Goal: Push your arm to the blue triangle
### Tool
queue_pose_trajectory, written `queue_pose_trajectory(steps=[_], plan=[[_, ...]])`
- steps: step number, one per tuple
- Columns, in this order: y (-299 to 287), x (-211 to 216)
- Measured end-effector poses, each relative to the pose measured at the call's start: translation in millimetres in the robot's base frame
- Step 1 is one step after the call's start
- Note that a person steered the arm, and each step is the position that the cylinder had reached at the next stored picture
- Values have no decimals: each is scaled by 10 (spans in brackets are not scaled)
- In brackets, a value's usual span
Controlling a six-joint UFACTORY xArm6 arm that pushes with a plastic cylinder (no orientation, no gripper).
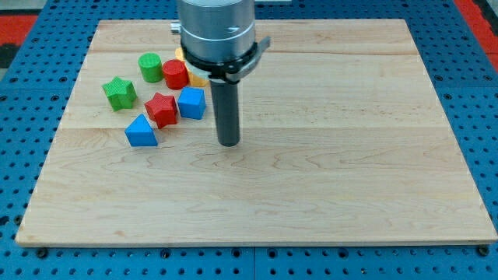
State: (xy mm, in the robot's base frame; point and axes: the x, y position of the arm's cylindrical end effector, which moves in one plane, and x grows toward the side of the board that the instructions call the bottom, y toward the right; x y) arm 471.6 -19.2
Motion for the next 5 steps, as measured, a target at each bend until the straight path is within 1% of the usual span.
queue_pose_trajectory(steps=[1,2,3,4,5], plan=[[434,17],[600,29],[551,471],[-69,974],[-1387,966]])
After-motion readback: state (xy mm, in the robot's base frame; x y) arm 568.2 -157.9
